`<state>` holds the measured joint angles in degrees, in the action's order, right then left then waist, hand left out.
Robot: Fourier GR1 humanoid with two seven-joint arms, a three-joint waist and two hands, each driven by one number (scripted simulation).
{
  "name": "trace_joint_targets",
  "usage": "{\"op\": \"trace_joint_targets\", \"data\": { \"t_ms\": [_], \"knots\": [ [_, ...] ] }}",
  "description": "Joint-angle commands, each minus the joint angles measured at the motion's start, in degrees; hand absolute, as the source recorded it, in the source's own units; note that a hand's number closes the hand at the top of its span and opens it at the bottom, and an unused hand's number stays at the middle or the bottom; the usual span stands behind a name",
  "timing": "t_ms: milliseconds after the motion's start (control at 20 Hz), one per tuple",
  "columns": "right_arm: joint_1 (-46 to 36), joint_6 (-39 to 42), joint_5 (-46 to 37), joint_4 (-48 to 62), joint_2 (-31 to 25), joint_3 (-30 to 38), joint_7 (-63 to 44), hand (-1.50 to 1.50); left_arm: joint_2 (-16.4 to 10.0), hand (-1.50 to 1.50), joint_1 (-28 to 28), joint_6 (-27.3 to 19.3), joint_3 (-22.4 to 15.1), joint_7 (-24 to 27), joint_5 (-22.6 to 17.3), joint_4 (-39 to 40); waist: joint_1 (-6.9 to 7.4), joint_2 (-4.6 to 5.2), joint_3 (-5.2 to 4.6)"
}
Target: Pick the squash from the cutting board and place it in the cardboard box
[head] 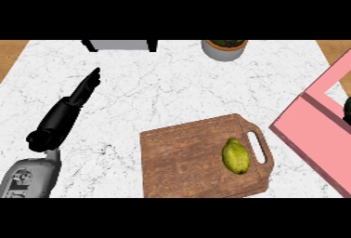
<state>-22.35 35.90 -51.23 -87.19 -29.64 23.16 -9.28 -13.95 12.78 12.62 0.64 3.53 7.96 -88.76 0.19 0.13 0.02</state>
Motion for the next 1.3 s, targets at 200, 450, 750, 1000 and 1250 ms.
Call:
{"op": "trace_joint_targets", "data": {
  "t_ms": [200, 450, 750, 1000, 1250],
  "knots": [
    [2.8, 6.3, 3.3, 11.3, -6.5, -0.8, 11.1, -1.50, -0.3, 0.00, -4.6, 0.2, 0.5, 1.2, 0.6, -3.2, 0.18, -0.11, 0.00],
    [1.7, 1.7, 8.6, 10.5, -4.5, 2.4, 18.6, -1.50, -1.2, 0.00, 0.3, 2.3, 2.3, -0.4, -1.2, 0.4, -0.38, -0.15, 0.00],
    [-7.1, -1.9, 28.3, 16.0, 7.2, 21.7, 15.7, -1.50, 0.1, 0.00, -1.7, 0.4, 1.1, 1.0, 0.3, -0.5, -1.31, -0.70, 0.13],
    [-12.4, -4.5, 36.4, 22.3, 6.1, 32.2, 4.8, -1.50, 1.6, 0.00, -3.2, -0.3, -0.6, 1.0, 1.4, -1.5, -0.54, -0.36, -0.02],
    [-12.0, -3.6, 40.9, 30.2, -5.4, 36.9, 5.7, -1.50, 1.9, 0.00, -0.5, -0.1, -0.3, -3.9, 0.8, -4.2, -0.09, -0.12, 0.04]
  ]
}}
